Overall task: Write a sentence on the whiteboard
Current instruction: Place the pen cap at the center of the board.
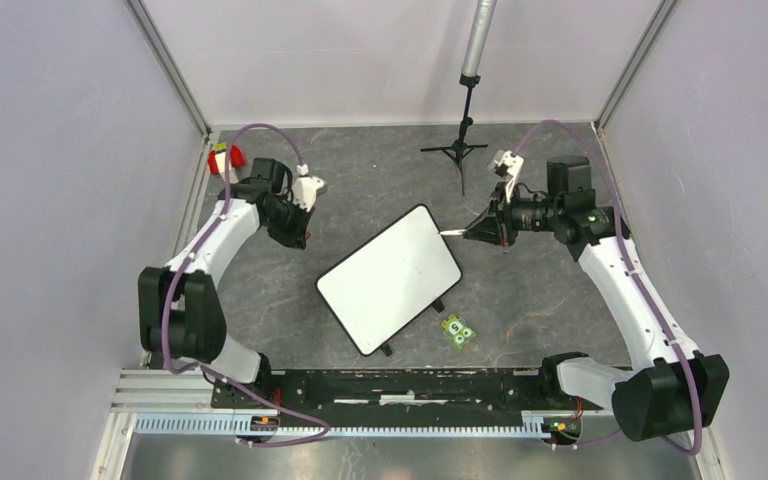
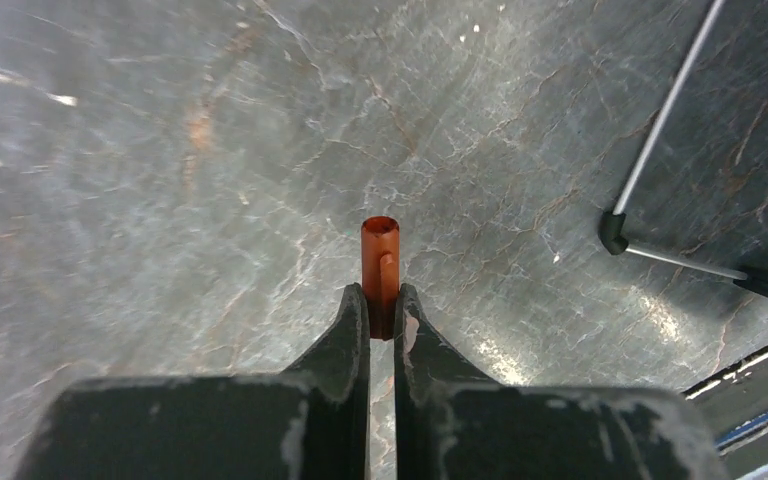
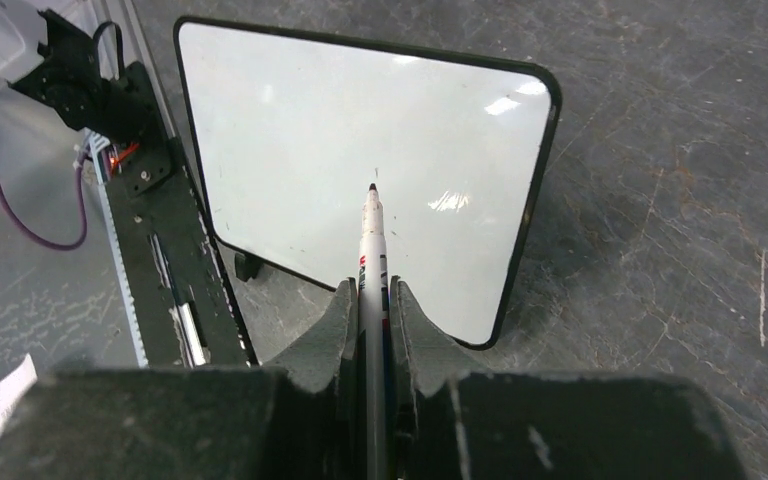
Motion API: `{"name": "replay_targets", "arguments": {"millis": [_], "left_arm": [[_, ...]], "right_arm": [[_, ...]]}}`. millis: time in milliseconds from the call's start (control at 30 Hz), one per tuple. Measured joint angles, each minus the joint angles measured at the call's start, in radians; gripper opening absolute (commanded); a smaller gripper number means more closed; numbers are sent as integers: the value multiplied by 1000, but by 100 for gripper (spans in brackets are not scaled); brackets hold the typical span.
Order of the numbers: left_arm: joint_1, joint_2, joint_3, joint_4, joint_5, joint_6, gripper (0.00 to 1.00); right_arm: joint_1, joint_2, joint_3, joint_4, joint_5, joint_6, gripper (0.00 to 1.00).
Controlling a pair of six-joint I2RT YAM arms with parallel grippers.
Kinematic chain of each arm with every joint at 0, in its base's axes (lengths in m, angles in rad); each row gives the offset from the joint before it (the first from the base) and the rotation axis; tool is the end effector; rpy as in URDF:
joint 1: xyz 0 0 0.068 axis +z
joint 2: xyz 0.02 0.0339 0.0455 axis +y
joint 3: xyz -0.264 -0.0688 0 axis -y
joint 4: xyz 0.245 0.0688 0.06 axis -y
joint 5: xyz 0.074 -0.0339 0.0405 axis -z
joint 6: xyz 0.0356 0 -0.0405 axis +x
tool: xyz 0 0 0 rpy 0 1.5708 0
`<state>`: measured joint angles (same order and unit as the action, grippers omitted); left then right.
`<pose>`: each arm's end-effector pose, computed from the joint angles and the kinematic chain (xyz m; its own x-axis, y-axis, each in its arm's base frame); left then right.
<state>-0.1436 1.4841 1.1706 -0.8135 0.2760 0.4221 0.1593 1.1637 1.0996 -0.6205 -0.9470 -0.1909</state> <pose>0.2908 -0.0518 0.2603 -0.7115 0.5012 -0.4925 0.5974 0.8004 -0.0486 0.2297 0.0662 0.3402 -0.4776 -0.1890 -0.8580 -0.8190 0.4493 0.3570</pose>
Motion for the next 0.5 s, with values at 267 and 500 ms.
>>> {"name": "replay_targets", "arguments": {"millis": [267, 500], "left_arm": [[0, 164, -31, 38, 10, -23, 6], [-1, 239, -31, 48, 14, -24, 8]], "right_arm": [[72, 0, -53, 33, 36, -53, 0], [83, -6, -83, 52, 43, -66, 0]]}}
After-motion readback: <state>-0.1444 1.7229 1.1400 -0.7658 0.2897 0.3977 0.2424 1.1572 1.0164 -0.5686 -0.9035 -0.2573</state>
